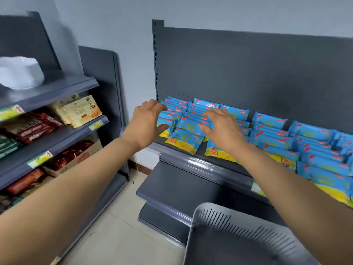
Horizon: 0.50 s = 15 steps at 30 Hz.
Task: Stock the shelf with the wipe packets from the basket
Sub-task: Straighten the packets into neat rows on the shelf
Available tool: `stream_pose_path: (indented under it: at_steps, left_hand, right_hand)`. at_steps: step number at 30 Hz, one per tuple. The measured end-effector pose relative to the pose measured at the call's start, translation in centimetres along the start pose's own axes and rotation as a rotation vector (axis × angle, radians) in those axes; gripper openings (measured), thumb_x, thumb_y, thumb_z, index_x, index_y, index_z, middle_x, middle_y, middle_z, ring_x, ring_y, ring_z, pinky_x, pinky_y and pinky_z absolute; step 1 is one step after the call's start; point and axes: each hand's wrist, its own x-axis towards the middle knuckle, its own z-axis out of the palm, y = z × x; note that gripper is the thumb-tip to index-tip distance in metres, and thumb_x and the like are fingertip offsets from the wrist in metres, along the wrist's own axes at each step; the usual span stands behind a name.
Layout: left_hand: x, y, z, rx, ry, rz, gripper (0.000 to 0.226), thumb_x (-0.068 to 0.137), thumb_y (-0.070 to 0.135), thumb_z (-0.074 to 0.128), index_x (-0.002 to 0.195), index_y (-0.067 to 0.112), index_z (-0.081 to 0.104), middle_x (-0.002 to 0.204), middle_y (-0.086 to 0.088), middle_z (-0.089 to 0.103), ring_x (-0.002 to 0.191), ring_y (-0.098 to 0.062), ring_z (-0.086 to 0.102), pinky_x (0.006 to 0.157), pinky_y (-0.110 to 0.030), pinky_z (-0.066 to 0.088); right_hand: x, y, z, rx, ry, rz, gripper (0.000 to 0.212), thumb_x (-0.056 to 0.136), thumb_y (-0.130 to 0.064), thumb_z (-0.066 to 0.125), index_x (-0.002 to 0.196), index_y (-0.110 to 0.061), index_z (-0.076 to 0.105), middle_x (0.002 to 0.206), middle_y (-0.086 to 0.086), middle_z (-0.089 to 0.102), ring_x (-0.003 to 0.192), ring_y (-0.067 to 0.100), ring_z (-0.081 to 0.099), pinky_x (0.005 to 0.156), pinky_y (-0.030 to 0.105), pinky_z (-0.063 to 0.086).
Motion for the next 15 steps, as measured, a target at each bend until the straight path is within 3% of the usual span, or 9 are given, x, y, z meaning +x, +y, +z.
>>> stream_pose_path:
  at_steps: [10,15]
  left_hand:
    - [4.6,-11.4,1.7,-0.079,-0.101,0.059,0.051,0.079,0.025,0.071,0.125,0.013,0.051,0.121,-0.007,0.051,0.115,-0.026,0.045,0.095,-0.031,0.026]
    - [7.0,-17.9,3.1,-0.139,-0.201,0.117,0.055,0.079,0.031,0.071,0.126,0.011,0.050,0.122,-0.008,0.051,0.116,-0.025,0.044,0.099,-0.034,0.029]
  right_hand:
    - [9.1,-5.1,6.2,0.007,0.020,0.078,0.041,0.092,-0.027,0.055,0.131,-0.015,0.050,0.131,0.007,0.053,0.124,0.028,0.043,0.103,0.038,0.032]
    - [13.0,-8.3,10.2,-0.009,-0.052,0.171,0.044,0.091,-0.028,0.057,0.133,-0.015,0.049,0.133,0.008,0.051,0.125,0.028,0.042,0.104,0.040,0.034]
